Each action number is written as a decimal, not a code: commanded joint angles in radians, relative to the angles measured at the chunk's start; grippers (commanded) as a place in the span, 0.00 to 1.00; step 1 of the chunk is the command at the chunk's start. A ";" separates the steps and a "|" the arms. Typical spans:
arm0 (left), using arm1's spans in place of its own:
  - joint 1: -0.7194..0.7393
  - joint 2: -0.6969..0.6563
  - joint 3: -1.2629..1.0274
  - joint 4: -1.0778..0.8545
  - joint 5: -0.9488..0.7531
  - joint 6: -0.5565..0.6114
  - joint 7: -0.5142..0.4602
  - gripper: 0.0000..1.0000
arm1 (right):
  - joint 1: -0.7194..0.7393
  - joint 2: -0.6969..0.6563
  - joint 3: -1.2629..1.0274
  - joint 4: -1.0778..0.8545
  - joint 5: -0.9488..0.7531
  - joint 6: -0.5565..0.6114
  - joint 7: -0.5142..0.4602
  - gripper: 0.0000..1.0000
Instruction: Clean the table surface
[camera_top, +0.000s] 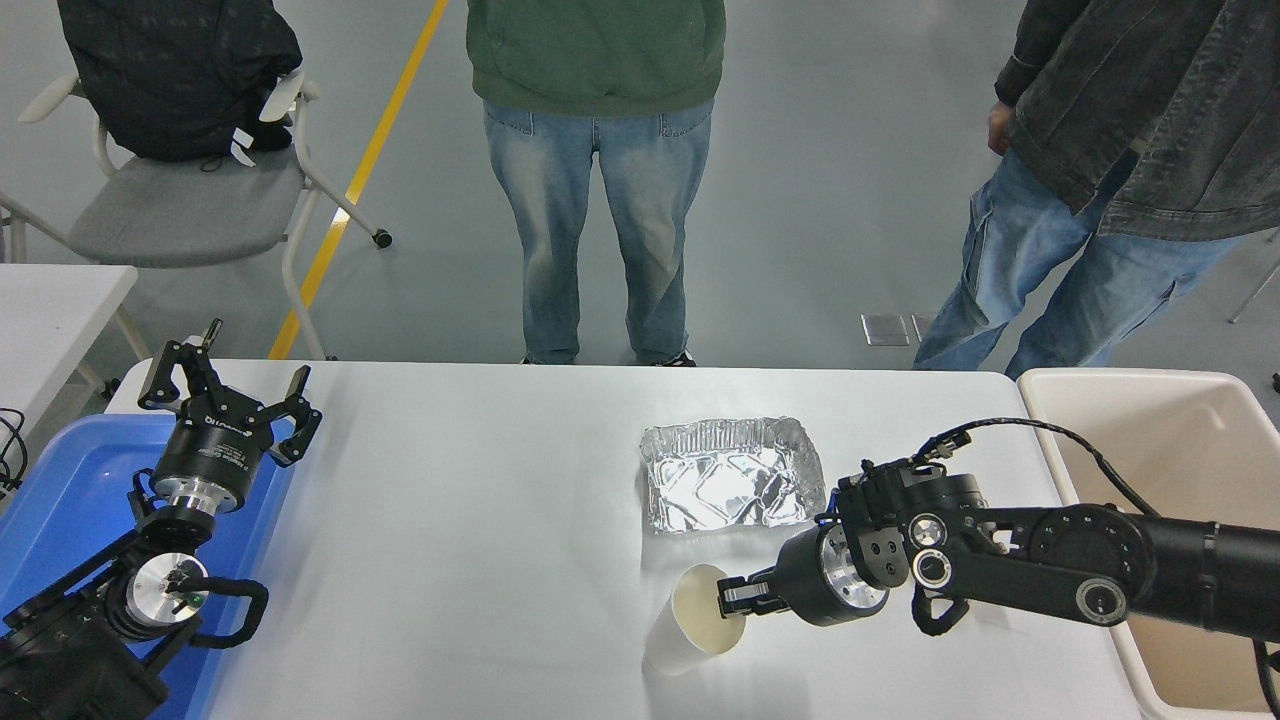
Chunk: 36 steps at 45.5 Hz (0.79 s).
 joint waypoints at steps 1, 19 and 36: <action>0.000 0.000 0.000 0.000 0.000 0.000 0.000 0.99 | 0.021 -0.007 0.003 0.000 -0.022 0.008 0.030 0.00; 0.000 0.000 0.000 0.000 0.000 0.000 0.000 0.99 | 0.147 -0.154 -0.002 0.092 -0.006 0.069 0.029 0.00; 0.000 0.000 0.000 0.000 0.000 0.000 0.000 0.99 | 0.204 -0.421 0.092 0.154 0.003 0.209 0.029 0.00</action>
